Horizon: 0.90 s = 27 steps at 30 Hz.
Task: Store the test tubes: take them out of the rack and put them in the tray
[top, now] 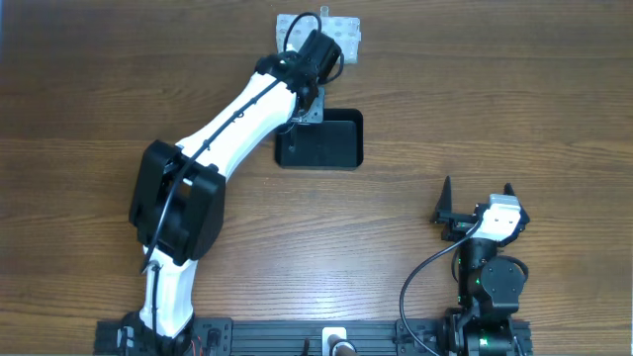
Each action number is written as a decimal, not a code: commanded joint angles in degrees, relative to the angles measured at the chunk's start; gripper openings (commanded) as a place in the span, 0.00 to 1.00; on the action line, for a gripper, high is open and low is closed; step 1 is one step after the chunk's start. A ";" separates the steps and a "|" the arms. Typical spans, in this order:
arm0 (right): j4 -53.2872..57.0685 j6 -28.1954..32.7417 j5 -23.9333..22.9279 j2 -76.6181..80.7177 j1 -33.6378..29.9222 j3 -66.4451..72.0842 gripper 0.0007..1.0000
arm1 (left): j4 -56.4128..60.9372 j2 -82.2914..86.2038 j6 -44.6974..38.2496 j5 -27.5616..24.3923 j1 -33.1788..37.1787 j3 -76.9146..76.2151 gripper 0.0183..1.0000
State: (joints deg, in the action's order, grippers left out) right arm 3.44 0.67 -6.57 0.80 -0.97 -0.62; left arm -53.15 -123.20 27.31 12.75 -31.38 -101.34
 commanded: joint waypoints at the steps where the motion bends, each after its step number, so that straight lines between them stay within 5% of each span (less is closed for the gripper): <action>1: 0.17 0.24 -0.35 -0.48 0.42 0.33 0.99 | -1.40 -1.62 2.19 -1.33 0.48 0.09 0.11; 8: 0.17 0.24 -0.35 -0.48 0.42 0.33 0.99 | -1.38 -2.89 2.14 -2.89 0.63 0.09 0.15; 17: 0.17 0.24 -0.35 -0.48 0.42 0.33 0.99 | -1.36 1.44 2.12 -2.10 0.96 -1.14 0.40; 24: 0.17 0.24 -0.35 -0.48 0.42 0.33 0.99 | 3.45 6.27 1.81 9.62 -0.20 -10.80 0.42; 27: 0.17 0.24 -0.35 -0.48 0.42 0.33 0.99 | 9.81 5.57 1.42 14.05 -0.20 -11.93 0.53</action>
State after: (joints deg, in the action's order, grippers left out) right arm 3.44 0.67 -6.57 0.80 -0.97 -0.62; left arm -46.13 -119.33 29.12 19.66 -31.40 -111.33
